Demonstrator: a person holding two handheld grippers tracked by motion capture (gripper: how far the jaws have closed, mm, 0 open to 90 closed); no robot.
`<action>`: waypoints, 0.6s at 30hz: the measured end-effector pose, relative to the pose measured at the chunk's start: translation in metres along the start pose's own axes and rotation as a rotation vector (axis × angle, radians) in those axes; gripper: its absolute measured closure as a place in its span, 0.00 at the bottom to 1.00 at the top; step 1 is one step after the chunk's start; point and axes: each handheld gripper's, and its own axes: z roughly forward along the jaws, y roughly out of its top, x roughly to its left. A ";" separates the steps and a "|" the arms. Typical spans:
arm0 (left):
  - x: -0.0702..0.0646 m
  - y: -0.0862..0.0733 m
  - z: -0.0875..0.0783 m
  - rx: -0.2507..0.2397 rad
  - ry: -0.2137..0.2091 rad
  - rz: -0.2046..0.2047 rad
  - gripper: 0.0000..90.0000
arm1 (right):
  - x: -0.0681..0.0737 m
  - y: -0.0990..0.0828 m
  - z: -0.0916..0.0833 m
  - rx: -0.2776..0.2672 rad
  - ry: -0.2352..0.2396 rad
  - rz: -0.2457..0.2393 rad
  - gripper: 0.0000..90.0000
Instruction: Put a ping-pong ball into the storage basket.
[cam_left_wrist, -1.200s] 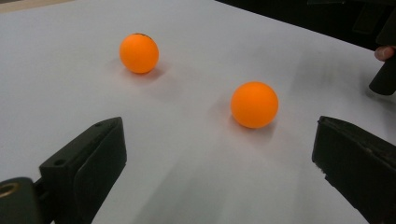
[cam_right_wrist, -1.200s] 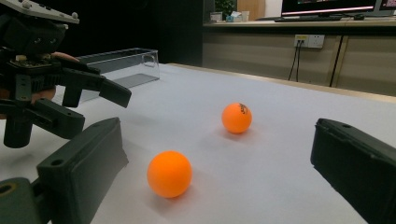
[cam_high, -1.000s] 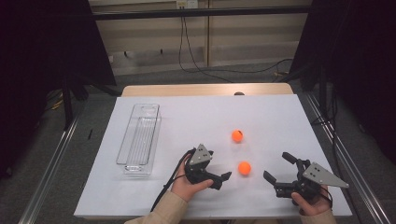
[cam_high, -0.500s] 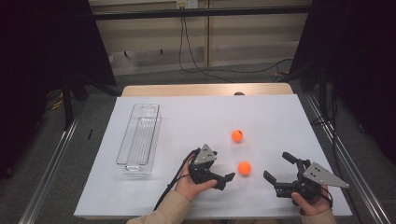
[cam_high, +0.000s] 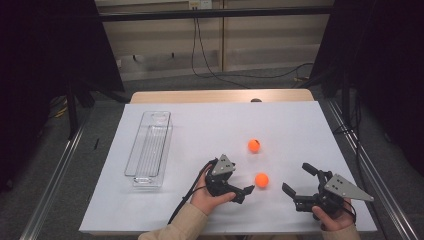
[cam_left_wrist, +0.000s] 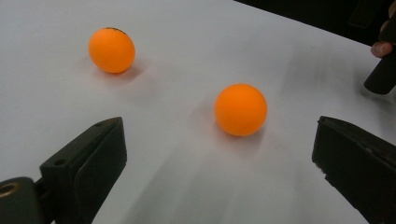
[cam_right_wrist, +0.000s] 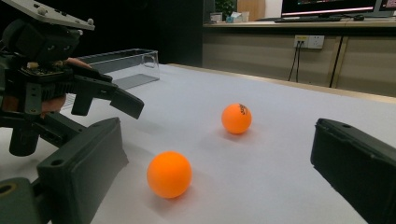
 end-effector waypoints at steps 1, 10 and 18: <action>0.000 0.000 0.000 0.004 -0.002 0.003 0.03 | 0.000 0.000 0.000 0.000 0.000 0.000 0.03; -0.001 0.002 0.004 0.011 -0.005 0.000 0.04 | 0.000 0.000 0.000 0.000 0.000 0.002 0.03; -0.003 0.003 0.009 0.026 -0.012 0.004 0.04 | 0.000 0.000 0.000 -0.001 0.000 0.002 0.03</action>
